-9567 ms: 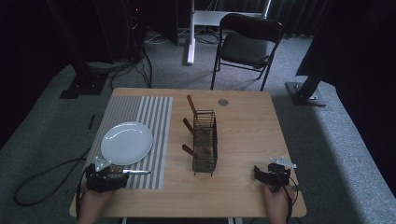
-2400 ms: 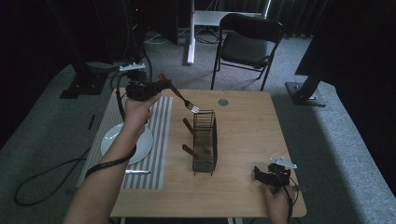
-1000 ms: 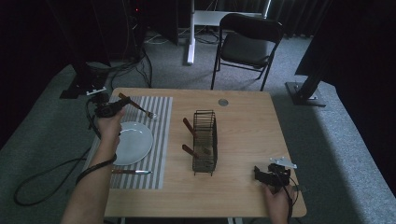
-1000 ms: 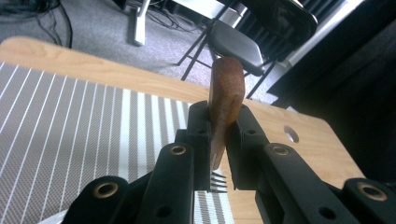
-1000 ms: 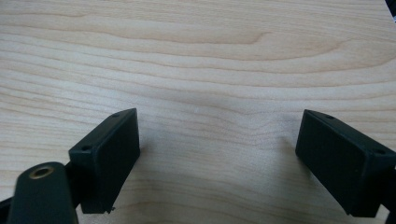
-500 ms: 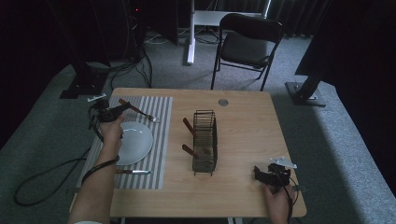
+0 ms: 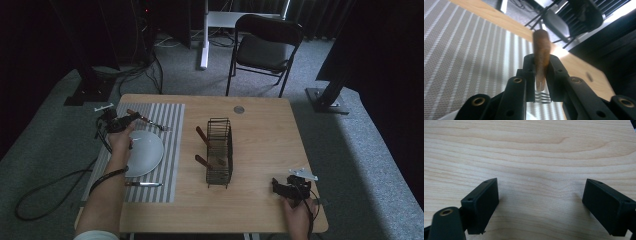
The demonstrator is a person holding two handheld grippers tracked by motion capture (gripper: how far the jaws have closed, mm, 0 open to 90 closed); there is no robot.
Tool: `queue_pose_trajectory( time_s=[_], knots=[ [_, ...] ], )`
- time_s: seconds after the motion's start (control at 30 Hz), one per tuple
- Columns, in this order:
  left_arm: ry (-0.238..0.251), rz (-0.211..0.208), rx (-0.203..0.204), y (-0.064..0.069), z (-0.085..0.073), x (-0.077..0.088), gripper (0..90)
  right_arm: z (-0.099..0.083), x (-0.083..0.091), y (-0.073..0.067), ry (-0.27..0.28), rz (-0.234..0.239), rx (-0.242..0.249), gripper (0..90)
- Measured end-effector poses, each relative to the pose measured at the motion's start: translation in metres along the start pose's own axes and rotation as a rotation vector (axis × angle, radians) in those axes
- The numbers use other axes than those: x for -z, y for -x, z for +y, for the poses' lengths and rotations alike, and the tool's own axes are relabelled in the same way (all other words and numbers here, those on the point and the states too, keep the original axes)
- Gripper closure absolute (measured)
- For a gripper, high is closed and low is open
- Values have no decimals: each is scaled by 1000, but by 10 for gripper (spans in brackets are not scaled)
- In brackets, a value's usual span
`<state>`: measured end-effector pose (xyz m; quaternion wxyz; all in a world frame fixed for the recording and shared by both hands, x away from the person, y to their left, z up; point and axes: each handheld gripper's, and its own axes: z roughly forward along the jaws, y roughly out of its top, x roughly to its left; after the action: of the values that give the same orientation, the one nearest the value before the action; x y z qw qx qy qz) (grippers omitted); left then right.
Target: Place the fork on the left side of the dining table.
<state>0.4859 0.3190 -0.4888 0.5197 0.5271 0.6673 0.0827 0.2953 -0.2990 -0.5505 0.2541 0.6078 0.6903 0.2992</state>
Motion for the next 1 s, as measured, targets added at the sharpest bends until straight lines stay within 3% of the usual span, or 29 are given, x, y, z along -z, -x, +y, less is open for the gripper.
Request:
queue_pose_trajectory(
  time_s=[0.1, 0.17, 0.23, 0.5, 0.53, 0.7, 0.77, 0.87, 0.9, 0.97, 1.0],
  knots=[
    [-47, 16, 27, -7, -2, -3, 740, 0, 0, 0, 0, 0, 0, 133],
    [-47, 16, 27, -7, -2, -3, 726, 0, 0, 0, 0, 0, 0, 133],
    [-42, 52, 1, -11, -5, -3, 703, 0, 0, 0, 0, 0, 0, 133],
    [-81, 85, 20, -21, -8, -7, 635, 0, 0, 0, 0, 0, 0, 133],
    [-80, 110, 19, -23, -10, -8, 621, 0, 0, 0, 0, 0, 0, 133],
    [-98, 151, 27, -26, -11, -12, 568, 0, 0, 0, 0, 0, 0, 133],
    [-112, 171, 12, -27, -12, -15, 556, 0, 0, 0, 0, 0, 0, 133],
    [-111, 253, 29, -29, -12, -22, 461, 0, 0, 0, 0, 0, 0, 133],
    [-130, 252, 31, -30, -12, -24, 399, 0, 0, 0, 0, 0, 0, 133],
    [-140, 259, 19, -31, -13, -25, 373, 0, 0, 0, 0, 0, -1, 133],
    [-150, 288, -10, -31, -13, -28, 372, 0, 0, 0, 0, 0, 0, 133]
  ],
)
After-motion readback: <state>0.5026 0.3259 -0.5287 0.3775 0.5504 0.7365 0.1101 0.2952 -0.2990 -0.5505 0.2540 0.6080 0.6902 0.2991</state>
